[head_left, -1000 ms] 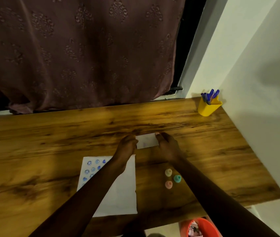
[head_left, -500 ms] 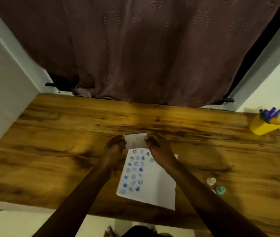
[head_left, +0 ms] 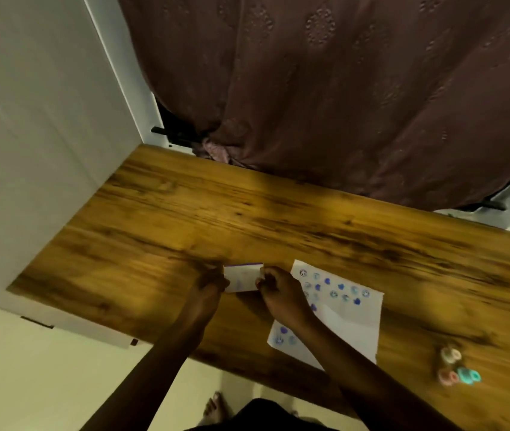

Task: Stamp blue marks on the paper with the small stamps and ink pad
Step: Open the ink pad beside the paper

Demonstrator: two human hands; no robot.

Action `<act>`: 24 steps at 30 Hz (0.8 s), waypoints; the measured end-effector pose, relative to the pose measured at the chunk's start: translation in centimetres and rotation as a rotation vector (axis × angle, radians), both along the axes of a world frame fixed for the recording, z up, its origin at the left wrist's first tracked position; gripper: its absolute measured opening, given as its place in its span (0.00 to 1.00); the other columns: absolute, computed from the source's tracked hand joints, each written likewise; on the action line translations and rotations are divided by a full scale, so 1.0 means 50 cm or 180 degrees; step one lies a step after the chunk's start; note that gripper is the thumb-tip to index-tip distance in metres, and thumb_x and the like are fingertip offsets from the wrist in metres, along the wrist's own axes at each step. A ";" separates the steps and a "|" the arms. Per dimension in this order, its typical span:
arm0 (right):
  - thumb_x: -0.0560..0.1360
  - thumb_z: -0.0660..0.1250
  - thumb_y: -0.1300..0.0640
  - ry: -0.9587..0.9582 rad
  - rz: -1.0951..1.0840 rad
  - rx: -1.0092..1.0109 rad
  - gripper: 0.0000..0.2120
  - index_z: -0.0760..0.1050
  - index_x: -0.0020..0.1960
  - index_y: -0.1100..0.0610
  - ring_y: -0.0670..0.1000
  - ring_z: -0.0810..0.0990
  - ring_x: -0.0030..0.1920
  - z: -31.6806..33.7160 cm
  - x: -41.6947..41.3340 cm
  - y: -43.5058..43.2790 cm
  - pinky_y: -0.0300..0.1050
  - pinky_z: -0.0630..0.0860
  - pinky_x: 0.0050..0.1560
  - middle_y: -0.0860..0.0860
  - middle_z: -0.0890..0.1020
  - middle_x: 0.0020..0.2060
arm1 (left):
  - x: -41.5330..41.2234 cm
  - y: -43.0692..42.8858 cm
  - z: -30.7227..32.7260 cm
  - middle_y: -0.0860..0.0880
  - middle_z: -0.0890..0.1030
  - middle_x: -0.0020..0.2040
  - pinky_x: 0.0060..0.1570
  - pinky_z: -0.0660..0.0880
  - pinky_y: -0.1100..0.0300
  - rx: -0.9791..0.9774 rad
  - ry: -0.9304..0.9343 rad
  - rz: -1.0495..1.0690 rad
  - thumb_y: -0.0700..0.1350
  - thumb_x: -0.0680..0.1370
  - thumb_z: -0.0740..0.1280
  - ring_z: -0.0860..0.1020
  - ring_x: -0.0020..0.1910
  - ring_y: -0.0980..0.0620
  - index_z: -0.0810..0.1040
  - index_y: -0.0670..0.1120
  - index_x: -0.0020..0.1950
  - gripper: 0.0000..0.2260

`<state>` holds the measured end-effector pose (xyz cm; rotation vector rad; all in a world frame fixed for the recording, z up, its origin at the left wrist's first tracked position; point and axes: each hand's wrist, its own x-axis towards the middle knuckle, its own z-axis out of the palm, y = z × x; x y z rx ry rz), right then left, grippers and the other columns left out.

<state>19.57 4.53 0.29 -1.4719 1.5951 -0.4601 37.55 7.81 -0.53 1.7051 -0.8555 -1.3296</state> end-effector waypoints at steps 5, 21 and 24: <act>0.84 0.64 0.56 0.0047 -0.0084 0.0144 0.20 0.71 0.75 0.54 0.54 0.73 0.73 -0.022 0.024 0.013 0.48 0.70 0.74 0.53 0.74 0.74 | 0.014 0.006 -0.025 0.41 0.82 0.60 0.57 0.77 0.51 0.0108 -0.0052 -0.0107 0.38 0.82 0.66 0.80 0.59 0.41 0.80 0.43 0.66 0.12; 0.80 0.68 0.64 0.0211 -0.0070 -0.0071 0.21 0.75 0.72 0.56 0.52 0.78 0.69 -0.036 -0.009 0.010 0.46 0.74 0.71 0.52 0.80 0.68 | 0.035 -0.021 -0.062 0.44 0.77 0.72 0.69 0.72 0.50 -0.0635 -0.2424 -0.1766 0.45 0.76 0.75 0.74 0.72 0.41 0.78 0.47 0.71 0.23; 0.79 0.69 0.65 0.0179 -0.0105 -0.0073 0.20 0.76 0.71 0.58 0.52 0.80 0.67 -0.041 -0.020 0.010 0.43 0.75 0.67 0.53 0.82 0.66 | 0.040 -0.029 -0.069 0.45 0.73 0.76 0.72 0.71 0.47 -0.0702 -0.2830 -0.2110 0.46 0.77 0.75 0.71 0.75 0.41 0.77 0.50 0.73 0.24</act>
